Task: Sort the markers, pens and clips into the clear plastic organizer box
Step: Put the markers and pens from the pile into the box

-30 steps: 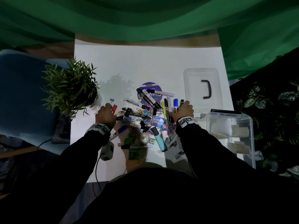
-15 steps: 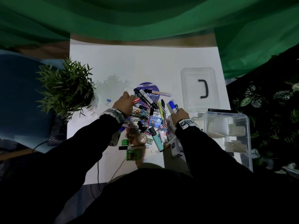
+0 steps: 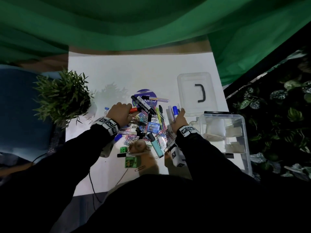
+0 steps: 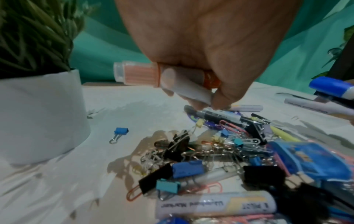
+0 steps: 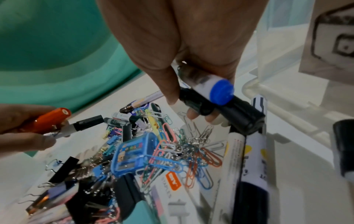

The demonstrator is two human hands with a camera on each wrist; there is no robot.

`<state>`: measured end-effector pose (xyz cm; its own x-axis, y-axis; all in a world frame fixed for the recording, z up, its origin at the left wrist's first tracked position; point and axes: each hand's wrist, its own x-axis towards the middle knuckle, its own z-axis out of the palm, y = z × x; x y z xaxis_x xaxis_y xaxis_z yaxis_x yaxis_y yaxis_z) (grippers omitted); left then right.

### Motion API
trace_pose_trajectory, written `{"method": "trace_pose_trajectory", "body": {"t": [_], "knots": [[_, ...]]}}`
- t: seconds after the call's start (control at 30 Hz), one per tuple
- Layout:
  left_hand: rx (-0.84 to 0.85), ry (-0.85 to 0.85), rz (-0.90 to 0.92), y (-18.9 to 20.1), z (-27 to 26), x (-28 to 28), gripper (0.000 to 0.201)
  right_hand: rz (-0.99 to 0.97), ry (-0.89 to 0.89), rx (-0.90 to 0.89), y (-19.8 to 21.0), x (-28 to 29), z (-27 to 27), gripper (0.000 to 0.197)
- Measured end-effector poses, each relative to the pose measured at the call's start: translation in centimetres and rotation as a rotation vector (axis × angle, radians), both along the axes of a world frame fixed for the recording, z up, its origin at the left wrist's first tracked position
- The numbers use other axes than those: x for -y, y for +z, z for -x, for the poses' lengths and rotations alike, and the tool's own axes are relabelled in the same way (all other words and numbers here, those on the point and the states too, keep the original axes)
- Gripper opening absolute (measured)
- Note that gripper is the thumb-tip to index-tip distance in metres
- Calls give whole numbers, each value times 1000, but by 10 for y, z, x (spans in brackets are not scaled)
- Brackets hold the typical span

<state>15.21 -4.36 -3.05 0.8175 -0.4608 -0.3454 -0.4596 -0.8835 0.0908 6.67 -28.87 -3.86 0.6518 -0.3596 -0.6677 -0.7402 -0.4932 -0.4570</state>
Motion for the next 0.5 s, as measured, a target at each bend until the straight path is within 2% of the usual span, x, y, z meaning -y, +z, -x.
{"method": "trace_pose_trajectory", "body": {"t": [0.1, 0.3, 0.4, 0.5], "knots": [[-66, 126, 104, 8, 20, 6, 32, 12, 28, -12, 4, 2, 2, 78], [-132, 257, 169, 15, 56, 26, 45, 15, 170, -55, 11, 13, 8, 43], [-145, 283, 229, 19, 72, 34, 40, 26, 243, -89, 15, 14, 12, 42], [-138, 317, 242, 21, 86, 38, 36, -35, 180, -36, 12, 11, 14, 36]]}}
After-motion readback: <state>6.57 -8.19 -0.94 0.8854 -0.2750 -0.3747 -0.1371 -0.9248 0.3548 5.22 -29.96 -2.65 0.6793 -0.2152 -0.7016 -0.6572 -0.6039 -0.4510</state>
